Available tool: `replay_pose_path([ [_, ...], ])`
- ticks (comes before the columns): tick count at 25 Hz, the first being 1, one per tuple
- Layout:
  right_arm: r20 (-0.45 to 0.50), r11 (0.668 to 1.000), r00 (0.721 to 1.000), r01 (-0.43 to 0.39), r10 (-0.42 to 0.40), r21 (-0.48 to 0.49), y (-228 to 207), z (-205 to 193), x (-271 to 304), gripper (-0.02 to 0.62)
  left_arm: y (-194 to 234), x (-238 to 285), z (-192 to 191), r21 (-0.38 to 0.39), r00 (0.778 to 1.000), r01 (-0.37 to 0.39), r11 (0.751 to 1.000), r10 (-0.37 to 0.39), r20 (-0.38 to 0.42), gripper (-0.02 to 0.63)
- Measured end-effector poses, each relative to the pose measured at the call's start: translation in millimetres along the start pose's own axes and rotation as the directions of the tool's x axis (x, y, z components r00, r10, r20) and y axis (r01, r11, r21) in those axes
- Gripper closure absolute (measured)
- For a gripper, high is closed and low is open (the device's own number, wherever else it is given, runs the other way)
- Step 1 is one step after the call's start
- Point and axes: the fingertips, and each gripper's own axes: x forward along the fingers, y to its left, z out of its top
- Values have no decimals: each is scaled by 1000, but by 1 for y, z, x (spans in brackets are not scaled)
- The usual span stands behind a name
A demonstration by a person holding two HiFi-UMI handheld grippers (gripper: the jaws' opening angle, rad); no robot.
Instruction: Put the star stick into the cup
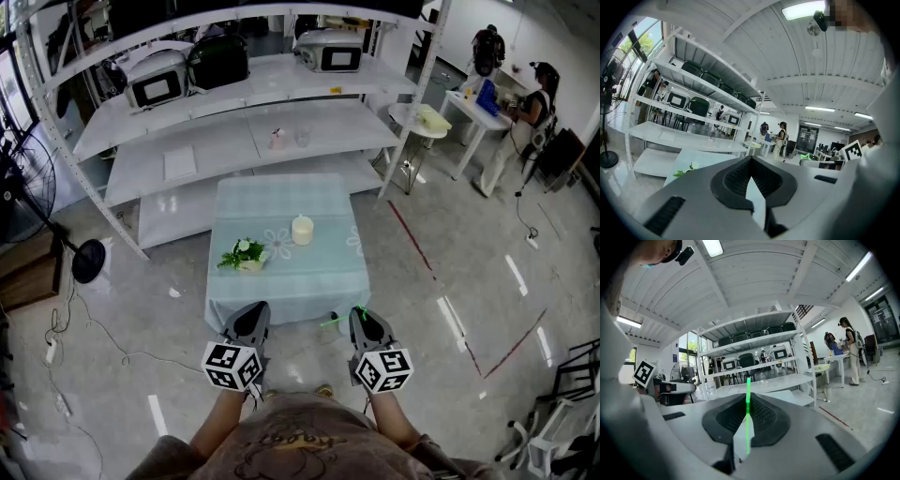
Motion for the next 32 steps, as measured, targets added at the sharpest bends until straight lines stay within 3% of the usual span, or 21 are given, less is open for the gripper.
replay_pose_path([
  [17,24,996,995,-93,93,5,-16,14,6,577,-19,4,-2,37,997,-77,996,77,11,584],
  [22,-4,992,992,-126,126,-14,-34,5,1,578,-35,6,-20,10,992,-122,993,121,21,584],
  [32,-40,988,988,-151,149,-35,-48,-2,17,578,-37,28,-28,-11,992,-126,992,126,22,584],
])
